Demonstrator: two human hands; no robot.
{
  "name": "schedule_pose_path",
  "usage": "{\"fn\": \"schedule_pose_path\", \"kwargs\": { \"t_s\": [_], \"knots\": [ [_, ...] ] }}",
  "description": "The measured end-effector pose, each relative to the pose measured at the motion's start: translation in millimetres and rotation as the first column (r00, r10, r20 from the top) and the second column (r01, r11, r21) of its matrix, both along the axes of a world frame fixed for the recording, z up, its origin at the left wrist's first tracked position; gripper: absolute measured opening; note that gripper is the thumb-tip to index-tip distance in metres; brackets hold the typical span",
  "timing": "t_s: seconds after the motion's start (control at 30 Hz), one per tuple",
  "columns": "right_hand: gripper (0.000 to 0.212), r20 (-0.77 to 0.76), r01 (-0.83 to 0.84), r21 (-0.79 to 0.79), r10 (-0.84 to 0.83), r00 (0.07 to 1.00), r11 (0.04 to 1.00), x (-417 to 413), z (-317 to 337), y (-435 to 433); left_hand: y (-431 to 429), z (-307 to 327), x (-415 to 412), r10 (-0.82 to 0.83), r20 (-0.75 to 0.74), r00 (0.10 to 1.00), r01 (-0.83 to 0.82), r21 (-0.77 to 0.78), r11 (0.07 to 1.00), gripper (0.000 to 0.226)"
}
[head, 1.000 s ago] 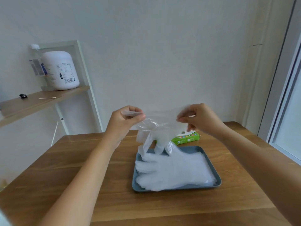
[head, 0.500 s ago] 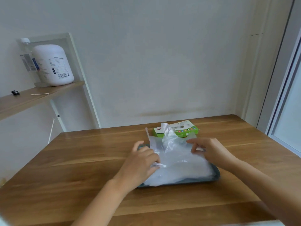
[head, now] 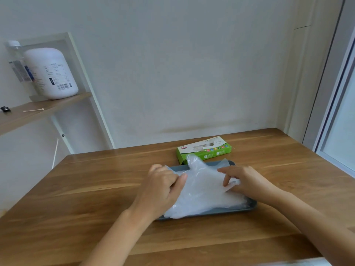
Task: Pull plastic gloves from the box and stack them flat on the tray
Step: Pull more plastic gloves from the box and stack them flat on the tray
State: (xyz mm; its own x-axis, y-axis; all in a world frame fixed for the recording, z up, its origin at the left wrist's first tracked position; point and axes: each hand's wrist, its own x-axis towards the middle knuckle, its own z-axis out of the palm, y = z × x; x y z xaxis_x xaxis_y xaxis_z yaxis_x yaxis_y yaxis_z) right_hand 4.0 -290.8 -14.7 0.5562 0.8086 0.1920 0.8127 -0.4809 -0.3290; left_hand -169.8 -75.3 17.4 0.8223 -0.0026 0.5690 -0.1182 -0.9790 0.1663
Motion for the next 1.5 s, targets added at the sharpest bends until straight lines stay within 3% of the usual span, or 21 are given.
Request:
{"fn": "schedule_pose_path", "kwargs": {
  "t_s": [0.13,0.27,0.37,0.47,0.57,0.63,0.7,0.77,0.83,0.9,1.0,1.07,1.17,1.27,1.37,1.43,1.5],
  "knots": [
    [0.029,-0.022,0.006,-0.023,-0.006,1.000,1.000,4,-2,-2,-42,6,25,-0.052,-0.154,0.987,0.011,-0.257,0.966,0.028],
    [0.017,-0.031,0.005,-0.008,-0.005,0.999,1.000,1,1,-5,-66,-13,53,0.012,-0.392,0.920,-0.103,-0.212,0.972,0.037],
    [0.009,-0.125,-0.016,-0.050,0.009,0.992,0.999,-2,7,-7,-66,-27,63,0.063,-0.504,0.862,-0.181,-0.189,0.965,0.026],
    [0.026,-0.256,-0.083,-0.177,0.035,0.966,0.981,-3,21,-15,-64,-33,62,0.065,-0.539,0.840,-0.223,-0.233,0.947,0.027],
    [0.034,-0.255,-0.013,0.072,0.031,0.966,0.997,-5,35,-9,-66,-31,60,0.086,-0.538,0.839,-0.239,-0.221,0.945,0.030],
    [0.023,-0.166,0.029,0.144,-0.005,0.986,0.989,-7,34,3,-68,-30,62,0.123,-0.554,0.823,-0.274,-0.197,0.941,0.032],
    [0.021,-0.075,0.009,0.008,-0.009,0.997,1.000,-11,26,15,-70,-29,64,0.138,-0.579,0.804,-0.306,-0.203,0.930,0.031],
    [0.039,-0.082,0.019,-0.219,-0.038,0.996,0.976,-15,14,21,-70,-28,63,0.135,-0.583,0.801,-0.311,-0.213,0.926,0.027],
    [0.057,-0.112,0.024,-0.358,-0.068,0.991,0.933,-16,9,19,-65,-25,55,0.169,-0.611,0.774,-0.332,-0.163,0.929,0.026],
    [0.068,-0.130,0.011,-0.394,-0.068,0.989,0.919,-14,12,13,-52,-26,46,0.244,-0.672,0.699,-0.366,-0.043,0.930,0.039],
    [0.079,-0.164,0.012,-0.444,-0.094,0.982,0.896,-10,18,4,-28,-22,26,0.436,-0.758,0.485,-0.413,0.241,0.878,0.074],
    [0.086,-0.190,0.003,-0.473,-0.105,0.976,0.881,-10,20,2,-17,-14,16,0.534,-0.766,0.359,-0.348,0.420,0.838,0.078],
    [0.093,-0.179,-0.017,-0.519,-0.090,0.980,0.855,-11,24,3,-13,9,3,0.582,-0.772,0.254,-0.271,0.521,0.809,0.070],
    [0.097,-0.185,-0.021,-0.532,-0.092,0.978,0.846,-13,29,4,-10,29,0,0.571,-0.742,0.350,-0.364,0.454,0.813,0.042],
    [0.098,-0.182,-0.031,-0.549,-0.083,0.980,0.835,-15,34,4,-14,42,6,0.500,-0.615,0.609,-0.467,0.231,0.853,0.028],
    [0.098,-0.171,-0.037,-0.555,-0.070,0.983,0.831,-16,36,5,-22,35,21,0.379,-0.507,0.775,-0.399,0.073,0.914,0.029],
    [0.099,-0.169,-0.043,-0.556,-0.062,0.984,0.830,-17,36,5,-33,21,39,0.221,-0.475,0.852,-0.282,-0.061,0.958,0.029]
  ]
}}
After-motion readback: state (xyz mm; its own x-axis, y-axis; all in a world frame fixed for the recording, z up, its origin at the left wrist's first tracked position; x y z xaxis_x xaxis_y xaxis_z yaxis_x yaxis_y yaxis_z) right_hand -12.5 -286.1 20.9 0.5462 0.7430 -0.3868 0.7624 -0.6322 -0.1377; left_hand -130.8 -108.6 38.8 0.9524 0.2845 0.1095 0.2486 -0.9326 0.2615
